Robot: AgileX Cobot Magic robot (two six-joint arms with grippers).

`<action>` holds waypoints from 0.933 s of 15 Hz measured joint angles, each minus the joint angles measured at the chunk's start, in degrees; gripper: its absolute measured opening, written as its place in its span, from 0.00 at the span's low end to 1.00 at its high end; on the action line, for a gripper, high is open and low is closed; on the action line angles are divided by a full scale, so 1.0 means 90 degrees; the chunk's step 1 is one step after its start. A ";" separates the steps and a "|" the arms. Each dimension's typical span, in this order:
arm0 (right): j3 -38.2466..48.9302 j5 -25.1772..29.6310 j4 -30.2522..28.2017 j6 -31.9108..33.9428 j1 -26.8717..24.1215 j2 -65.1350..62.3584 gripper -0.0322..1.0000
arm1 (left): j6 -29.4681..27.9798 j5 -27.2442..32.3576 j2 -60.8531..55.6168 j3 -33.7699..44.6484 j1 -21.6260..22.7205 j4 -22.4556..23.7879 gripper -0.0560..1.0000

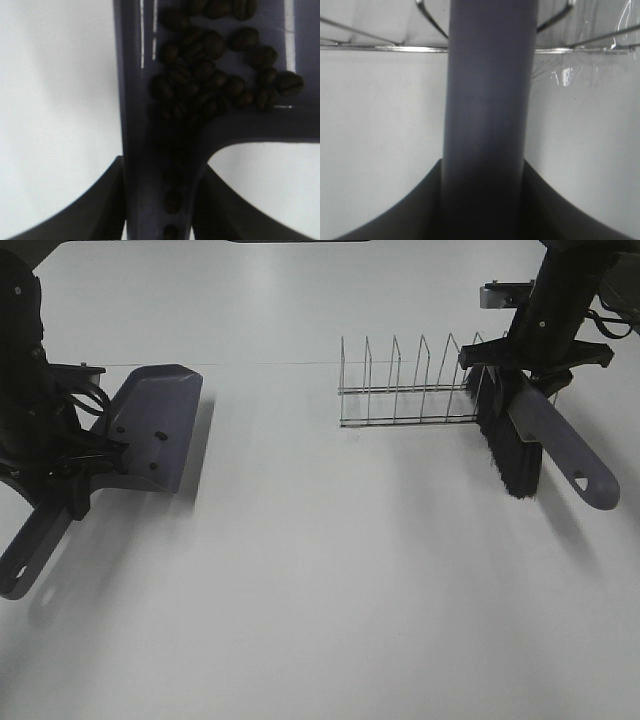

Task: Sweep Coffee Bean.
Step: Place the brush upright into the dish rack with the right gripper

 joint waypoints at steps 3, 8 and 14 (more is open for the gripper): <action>-0.0898 0.0331 -0.0006 0.0006 -0.0006 0.0433 0.32 | 0.0000 0.0000 0.0000 0.0000 0.0000 0.0000 0.37; -0.1833 0.0286 -0.0051 0.0006 -0.0006 0.0968 0.32 | 0.0000 -0.0057 0.0000 0.0000 0.0000 0.0000 0.37; -0.1872 0.0274 0.0064 -0.0032 -0.0006 0.0974 0.41 | 0.0000 -0.0064 0.0000 0.0000 0.0000 0.0000 0.37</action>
